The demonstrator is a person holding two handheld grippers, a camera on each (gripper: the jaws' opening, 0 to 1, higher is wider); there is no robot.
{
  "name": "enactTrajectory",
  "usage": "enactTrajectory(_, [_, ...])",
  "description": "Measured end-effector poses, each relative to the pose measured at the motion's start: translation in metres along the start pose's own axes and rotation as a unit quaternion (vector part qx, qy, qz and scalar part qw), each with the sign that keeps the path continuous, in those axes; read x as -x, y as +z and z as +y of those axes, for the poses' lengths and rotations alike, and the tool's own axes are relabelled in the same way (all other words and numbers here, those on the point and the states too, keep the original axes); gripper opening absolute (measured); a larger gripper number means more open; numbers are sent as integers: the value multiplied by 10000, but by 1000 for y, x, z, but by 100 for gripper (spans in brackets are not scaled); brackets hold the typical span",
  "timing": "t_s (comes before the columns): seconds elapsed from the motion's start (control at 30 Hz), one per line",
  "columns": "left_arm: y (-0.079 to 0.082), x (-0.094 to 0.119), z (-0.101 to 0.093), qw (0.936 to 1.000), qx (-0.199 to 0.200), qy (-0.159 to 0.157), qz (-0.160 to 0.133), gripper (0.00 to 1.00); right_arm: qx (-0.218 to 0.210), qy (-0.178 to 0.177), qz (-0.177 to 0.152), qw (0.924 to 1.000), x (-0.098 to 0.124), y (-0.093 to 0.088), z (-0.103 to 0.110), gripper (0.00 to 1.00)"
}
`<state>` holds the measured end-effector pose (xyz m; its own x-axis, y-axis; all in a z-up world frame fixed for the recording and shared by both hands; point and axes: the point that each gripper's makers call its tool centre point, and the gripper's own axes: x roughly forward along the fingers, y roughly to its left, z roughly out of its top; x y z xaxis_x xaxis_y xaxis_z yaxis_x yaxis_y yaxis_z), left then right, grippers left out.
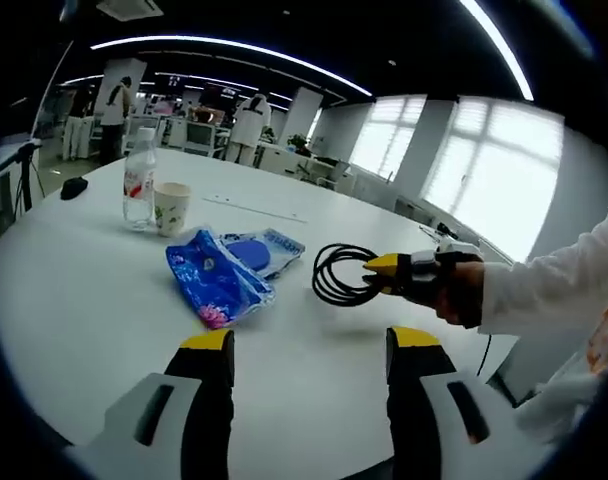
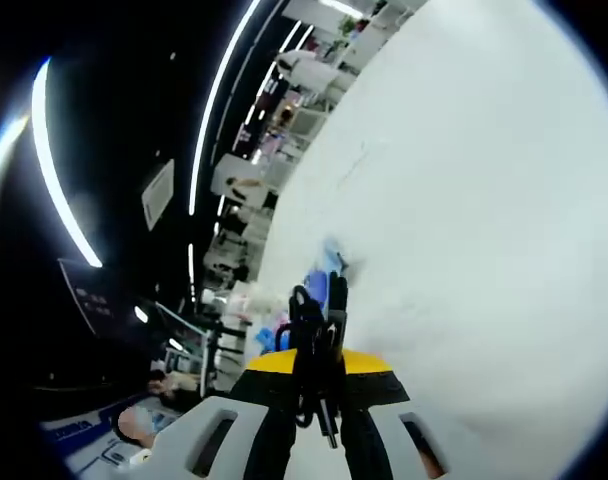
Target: Arrange the tabletop items into an orderly group along one side of the table until the central work area is clear of visible clutter.
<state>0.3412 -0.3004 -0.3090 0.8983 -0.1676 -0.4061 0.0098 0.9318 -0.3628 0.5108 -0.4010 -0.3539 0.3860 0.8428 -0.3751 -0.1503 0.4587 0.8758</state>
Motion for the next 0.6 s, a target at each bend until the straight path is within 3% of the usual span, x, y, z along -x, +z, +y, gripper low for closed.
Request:
enactTrajectory(0.1, [4,2,-5,9999,-66,-43,-101,57,-104,26,-29,9999,-7,2,-1,11])
enactTrajectory(0.2, [-3,-3,-5,9998,-58,-147,94,56,-357,-93,-167,9992,-14,8,-13,11])
enactTrajectory(0.4, [-6,-4,-11,9995,-127,-243,164,55,-409,-169,-134,9989,-17,7,-20,11])
enactTrajectory(0.6, [-8,-4,-8,9995,-96,-224,176,55,-415,-569,-178,9974,-13,4,-39,12])
